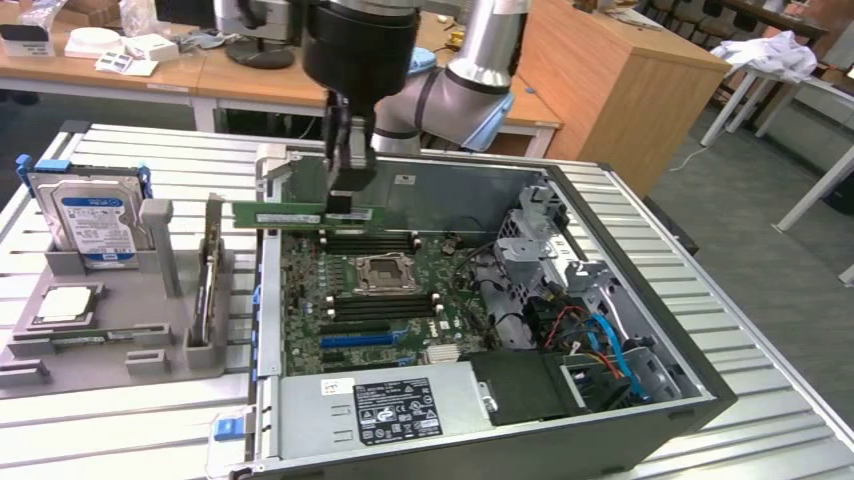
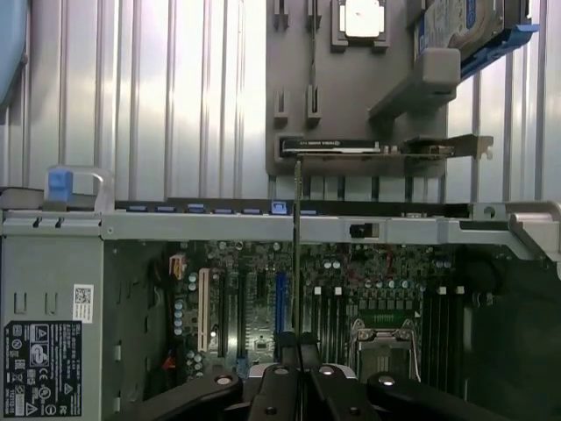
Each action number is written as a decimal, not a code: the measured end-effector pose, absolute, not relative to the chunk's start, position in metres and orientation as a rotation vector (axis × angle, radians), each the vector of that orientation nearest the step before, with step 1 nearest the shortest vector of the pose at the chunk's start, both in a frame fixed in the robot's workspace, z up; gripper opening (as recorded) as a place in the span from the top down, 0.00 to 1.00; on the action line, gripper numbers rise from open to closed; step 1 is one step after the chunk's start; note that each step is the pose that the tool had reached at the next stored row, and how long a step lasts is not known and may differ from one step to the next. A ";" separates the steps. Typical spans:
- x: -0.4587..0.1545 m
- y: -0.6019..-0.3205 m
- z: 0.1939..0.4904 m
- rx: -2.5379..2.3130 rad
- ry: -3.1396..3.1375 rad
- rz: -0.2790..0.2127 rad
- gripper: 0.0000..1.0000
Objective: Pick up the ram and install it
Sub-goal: 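Pick up the ram and move it above insertion slot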
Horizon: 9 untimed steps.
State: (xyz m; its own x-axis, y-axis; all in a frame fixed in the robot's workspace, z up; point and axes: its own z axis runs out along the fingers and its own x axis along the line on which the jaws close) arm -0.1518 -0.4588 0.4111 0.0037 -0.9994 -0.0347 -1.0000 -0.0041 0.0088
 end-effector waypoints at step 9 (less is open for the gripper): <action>-0.127 -0.459 0.411 -2.212 2.203 0.049 0.89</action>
